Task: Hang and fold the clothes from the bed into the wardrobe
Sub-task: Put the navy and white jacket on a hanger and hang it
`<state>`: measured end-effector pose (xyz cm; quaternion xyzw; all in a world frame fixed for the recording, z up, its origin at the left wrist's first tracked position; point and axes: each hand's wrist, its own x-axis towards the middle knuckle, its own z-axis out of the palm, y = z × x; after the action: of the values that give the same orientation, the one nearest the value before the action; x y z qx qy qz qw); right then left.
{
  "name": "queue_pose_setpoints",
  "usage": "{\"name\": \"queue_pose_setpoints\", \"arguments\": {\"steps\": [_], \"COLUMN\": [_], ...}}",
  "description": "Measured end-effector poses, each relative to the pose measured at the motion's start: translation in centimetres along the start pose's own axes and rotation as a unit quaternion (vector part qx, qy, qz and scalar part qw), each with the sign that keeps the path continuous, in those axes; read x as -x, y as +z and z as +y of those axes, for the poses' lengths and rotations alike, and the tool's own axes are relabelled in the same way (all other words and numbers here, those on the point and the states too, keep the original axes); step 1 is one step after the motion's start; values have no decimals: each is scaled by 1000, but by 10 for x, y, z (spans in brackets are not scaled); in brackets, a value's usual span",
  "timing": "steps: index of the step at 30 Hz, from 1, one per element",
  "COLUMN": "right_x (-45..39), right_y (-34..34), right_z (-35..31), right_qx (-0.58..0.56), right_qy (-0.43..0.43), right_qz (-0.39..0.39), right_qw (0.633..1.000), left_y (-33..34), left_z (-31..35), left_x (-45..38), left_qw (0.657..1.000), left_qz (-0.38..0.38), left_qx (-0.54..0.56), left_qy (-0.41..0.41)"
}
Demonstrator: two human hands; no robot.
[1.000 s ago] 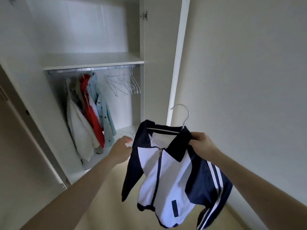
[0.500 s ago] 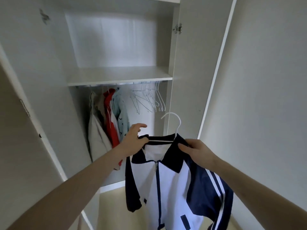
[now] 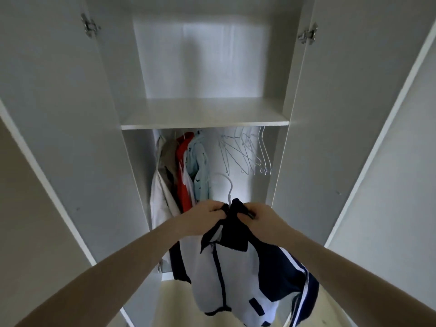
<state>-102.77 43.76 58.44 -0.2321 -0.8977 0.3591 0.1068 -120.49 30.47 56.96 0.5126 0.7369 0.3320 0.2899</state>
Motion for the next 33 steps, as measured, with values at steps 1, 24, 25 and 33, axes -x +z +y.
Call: {"name": "queue_pose_setpoints", "arguments": {"steps": [1, 24, 25, 33], "right_x": [-15, -167, -174, -218], "right_y": [1, 0, 0, -12], "right_z": [-1, 41, 40, 50], "right_qx": [-1, 15, 22, 17], "right_qy": [-4, 61, 58, 69], "right_qz": [-2, 69, 63, 81], "right_qw": [1000, 996, 996, 994], "left_y": [-13, -107, -101, -77], "left_z": [-5, -72, -69, -67], "left_x": [-8, -172, -176, -218], "left_qw": [999, 989, 989, 995], "left_qz": [-32, 73, 63, 48], "left_qx": [-1, -79, -85, -34], "left_qy": [-9, 99, 102, 75]}}
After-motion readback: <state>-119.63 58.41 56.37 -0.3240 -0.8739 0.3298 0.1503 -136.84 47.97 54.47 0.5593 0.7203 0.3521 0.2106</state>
